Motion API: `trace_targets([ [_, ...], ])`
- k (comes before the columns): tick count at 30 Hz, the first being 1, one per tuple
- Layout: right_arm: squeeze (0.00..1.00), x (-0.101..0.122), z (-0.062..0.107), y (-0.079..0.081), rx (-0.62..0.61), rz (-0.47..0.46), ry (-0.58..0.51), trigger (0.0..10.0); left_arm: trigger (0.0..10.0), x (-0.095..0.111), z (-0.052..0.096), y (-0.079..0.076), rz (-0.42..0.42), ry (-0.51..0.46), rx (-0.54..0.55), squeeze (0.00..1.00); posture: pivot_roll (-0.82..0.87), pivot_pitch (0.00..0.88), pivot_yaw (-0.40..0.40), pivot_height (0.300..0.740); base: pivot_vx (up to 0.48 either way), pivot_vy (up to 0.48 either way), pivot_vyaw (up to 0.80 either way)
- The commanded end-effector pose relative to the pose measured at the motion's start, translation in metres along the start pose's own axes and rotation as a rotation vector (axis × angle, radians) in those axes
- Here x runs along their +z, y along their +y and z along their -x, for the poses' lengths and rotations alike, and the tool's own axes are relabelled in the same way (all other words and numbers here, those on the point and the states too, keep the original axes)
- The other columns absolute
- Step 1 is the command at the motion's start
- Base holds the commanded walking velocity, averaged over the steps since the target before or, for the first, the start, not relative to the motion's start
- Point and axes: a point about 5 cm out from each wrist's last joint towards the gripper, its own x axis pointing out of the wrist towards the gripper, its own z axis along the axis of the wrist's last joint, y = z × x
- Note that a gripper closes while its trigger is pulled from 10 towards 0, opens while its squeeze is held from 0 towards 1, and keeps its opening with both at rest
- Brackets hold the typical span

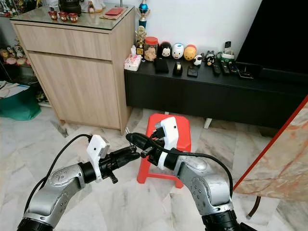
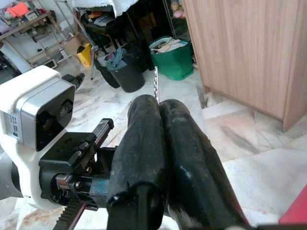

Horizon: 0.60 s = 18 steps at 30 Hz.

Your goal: Hang keys on a hook

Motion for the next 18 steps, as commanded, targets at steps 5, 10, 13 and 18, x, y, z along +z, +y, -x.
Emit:
trace_targets([
  [5,0.0,0.0091,0.0015,0.0004,-0.001,0.016,-0.034,10.0,0.0,0.0009,-0.0001,0.0005,-0.007,0.004,0.008,0.0,0.0,0.0,-0.094,0.74,0.0,0.0,0.0],
  [10,0.0,0.0091,0.0016,-0.0002,-0.005,0.018,-0.033,10.0,0.0,0.0008,0.0,0.0003,-0.008,0.002,0.008,0.0,0.0,0.0,-0.094,0.74,0.0,0.0,0.0],
  [13,0.0,0.009,0.0017,-0.0003,-0.006,0.018,-0.032,10.0,0.0,0.0009,0.0001,0.0,-0.004,-0.002,0.01,0.0,0.0,0.0,-0.095,0.74,0.0,0.0,0.0],
  [18,0.0,0.0088,0.0019,-0.0008,-0.009,0.018,-0.032,10.0,0.0,0.0009,0.0,-0.0001,-0.003,-0.006,0.013,0.0,0.0,0.0,-0.095,0.74,0.0,0.0,0.0],
])
